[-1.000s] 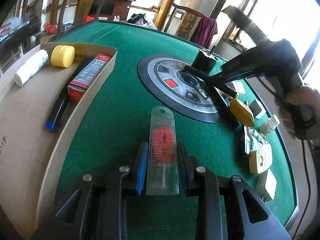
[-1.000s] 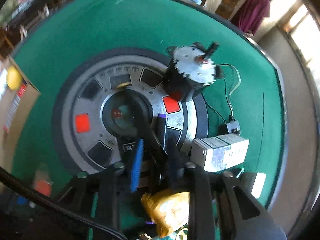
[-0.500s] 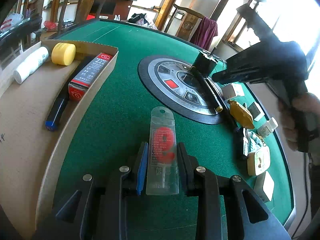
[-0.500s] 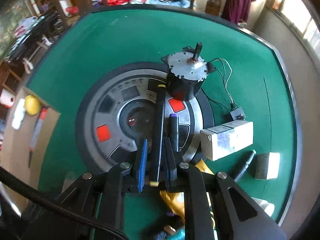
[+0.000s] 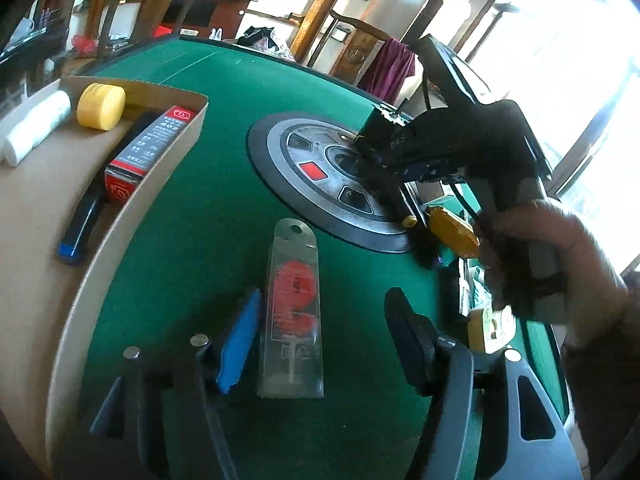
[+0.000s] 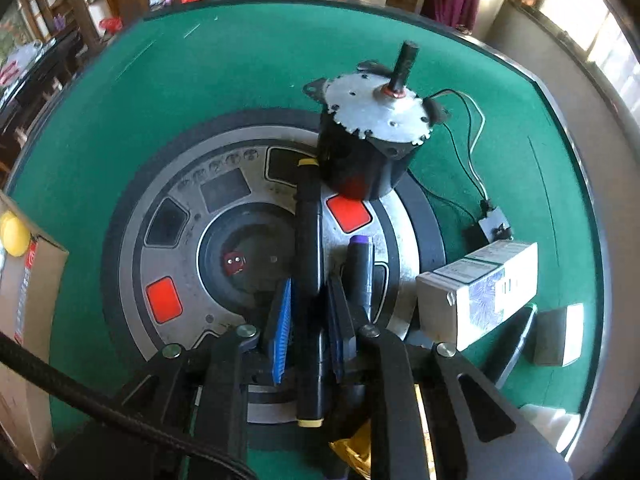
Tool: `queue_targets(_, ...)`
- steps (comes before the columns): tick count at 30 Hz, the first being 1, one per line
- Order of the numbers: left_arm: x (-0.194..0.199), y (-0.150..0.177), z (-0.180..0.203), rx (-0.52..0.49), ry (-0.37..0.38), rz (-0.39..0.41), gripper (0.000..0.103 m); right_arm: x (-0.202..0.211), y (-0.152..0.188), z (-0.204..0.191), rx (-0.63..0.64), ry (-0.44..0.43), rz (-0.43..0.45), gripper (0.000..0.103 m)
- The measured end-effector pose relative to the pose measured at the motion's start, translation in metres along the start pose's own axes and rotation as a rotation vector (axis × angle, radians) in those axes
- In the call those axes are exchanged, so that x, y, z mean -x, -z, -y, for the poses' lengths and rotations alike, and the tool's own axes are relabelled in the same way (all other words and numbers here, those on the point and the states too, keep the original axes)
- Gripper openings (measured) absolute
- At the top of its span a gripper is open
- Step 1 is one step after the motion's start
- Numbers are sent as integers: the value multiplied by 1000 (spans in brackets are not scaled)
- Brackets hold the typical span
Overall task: Organize objects
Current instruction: 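Grasp the black marker with yellow cap using the right gripper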
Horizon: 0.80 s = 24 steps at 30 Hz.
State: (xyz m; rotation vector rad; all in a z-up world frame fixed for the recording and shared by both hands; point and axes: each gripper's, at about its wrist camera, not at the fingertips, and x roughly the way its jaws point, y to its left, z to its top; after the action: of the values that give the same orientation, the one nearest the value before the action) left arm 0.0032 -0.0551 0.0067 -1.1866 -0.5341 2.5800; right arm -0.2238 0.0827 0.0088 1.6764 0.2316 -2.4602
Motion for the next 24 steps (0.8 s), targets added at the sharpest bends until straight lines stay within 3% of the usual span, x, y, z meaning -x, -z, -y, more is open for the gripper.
queue_targets(2, 0, 0, 0, 2, 3, 0, 57, 3, 6, 3, -26, -24, 9, 12)
queue_targets(4, 0, 0, -4, 4, 0, -13, 34, 9, 17, 9, -52, -79, 11, 12)
queue_targets(5, -4, 1, -6, 9, 20, -46, 14, 13, 24, 12, -69, -110, 13, 12)
queue_targets(7, -1, 0, -8, 9, 37, -41, 12, 20, 42, 16, -92, -155, 26, 12)
queue_targets(9, 4, 1, -3, -23, 7, -26, 6, 30, 61, 23, -116, -204, 32, 12)
queue_targets(14, 11, 2, 1, -35, -35, -17, 4, 55, 110, 35, -164, -325, 63, 12)
queue_targets(16, 16, 4, 7, -62, -89, -23, 4, 65, 121, 39, -173, -368, 61, 12)
queue_targets(17, 15, 7, 9, -69, -107, -20, 5, 65, 126, 42, -177, -379, 60, 12)
queue_targets(19, 14, 7, 14, -89, -146, -18, 21, 69, 137, 45, -173, -383, 71, 12)
queue_targets(21, 9, 6, 16, -97, -184, -16, 80, 71, 146, 47, -174, -391, 78, 12)
queue_targets(24, -1, 7, 25, -144, -207, -25, 82, 64, 152, 51, -196, -421, 67, 12)
